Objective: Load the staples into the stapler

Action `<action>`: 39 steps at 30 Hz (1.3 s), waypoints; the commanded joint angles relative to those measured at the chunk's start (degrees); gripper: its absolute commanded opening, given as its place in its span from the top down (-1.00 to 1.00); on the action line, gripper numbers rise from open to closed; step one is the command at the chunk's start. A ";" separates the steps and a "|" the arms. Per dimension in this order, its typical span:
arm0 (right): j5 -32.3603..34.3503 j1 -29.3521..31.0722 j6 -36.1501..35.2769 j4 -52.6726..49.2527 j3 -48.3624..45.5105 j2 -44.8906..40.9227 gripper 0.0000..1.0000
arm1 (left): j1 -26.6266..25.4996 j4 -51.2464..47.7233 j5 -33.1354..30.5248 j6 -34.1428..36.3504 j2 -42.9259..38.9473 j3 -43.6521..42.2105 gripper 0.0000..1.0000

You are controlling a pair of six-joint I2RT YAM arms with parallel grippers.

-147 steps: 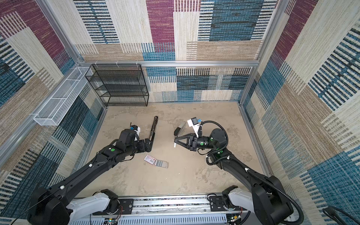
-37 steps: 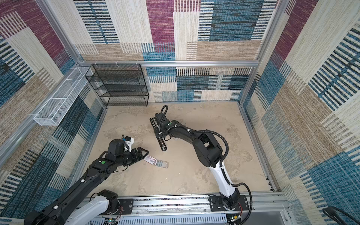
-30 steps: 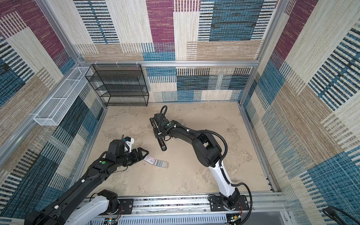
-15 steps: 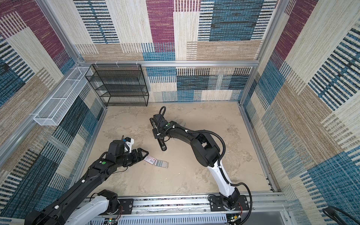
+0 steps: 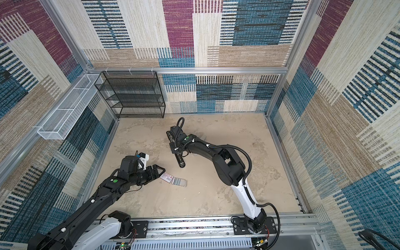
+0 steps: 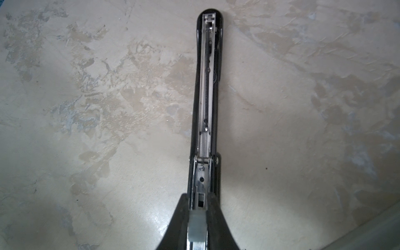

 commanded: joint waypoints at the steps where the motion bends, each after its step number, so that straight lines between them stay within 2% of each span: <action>1: 0.26 0.12 -0.12 0.46 -0.72 0.37 0.65 | 0.00 1.85 0.65 -0.86 0.26 -0.05 -0.55; 17: 1.25 0.91 -0.16 0.86 -3.15 -0.96 0.59 | 0.16 3.12 0.88 -0.94 1.50 -0.58 -0.55; 20: 1.33 1.04 -0.20 0.51 -3.25 -1.00 0.52 | 0.16 3.23 1.00 -1.04 1.53 -0.75 -0.54; 25: 1.71 1.08 -0.03 0.60 -3.55 -1.88 0.27 | 0.24 3.21 1.09 -1.16 1.33 -0.93 -0.54; 36: -0.58 1.08 -1.09 -0.16 0.67 0.41 0.24 | 0.33 2.34 0.79 -1.36 -0.04 -1.10 -0.54; 39: -0.81 1.08 -1.15 -0.42 1.54 1.41 0.15 | 0.38 2.27 0.78 -1.38 -0.31 -1.19 -0.54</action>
